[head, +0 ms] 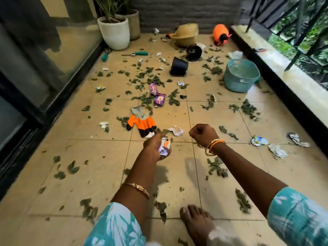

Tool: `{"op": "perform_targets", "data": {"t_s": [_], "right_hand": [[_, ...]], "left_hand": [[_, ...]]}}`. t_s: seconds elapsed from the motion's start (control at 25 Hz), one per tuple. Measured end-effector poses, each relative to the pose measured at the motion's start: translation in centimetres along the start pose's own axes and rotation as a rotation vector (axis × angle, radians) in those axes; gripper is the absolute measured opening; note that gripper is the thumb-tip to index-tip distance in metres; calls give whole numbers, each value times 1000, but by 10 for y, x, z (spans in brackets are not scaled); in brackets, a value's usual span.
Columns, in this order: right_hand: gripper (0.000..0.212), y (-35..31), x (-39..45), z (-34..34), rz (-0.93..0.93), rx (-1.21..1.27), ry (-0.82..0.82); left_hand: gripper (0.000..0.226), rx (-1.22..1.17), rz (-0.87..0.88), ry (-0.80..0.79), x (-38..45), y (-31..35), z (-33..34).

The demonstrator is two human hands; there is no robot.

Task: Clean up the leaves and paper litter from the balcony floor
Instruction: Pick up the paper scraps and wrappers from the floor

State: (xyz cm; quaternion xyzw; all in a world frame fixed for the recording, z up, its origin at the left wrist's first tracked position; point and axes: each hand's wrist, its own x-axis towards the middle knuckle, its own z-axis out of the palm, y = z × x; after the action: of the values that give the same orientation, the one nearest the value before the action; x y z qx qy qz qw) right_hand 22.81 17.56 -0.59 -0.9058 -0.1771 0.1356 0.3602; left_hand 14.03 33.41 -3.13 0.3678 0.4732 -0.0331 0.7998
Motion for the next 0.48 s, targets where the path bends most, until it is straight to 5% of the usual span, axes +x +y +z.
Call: {"op": "perform_targets", "data": {"t_s": [0.4,0.48], "right_hand": [[59,59,113,92,-132,-391,-274],[57,70,122,102,-125,-450,-346]], "left_hand": [[23,115,42,129,119,-3,-6],[21,202,82,158,117,0,-9]]}}
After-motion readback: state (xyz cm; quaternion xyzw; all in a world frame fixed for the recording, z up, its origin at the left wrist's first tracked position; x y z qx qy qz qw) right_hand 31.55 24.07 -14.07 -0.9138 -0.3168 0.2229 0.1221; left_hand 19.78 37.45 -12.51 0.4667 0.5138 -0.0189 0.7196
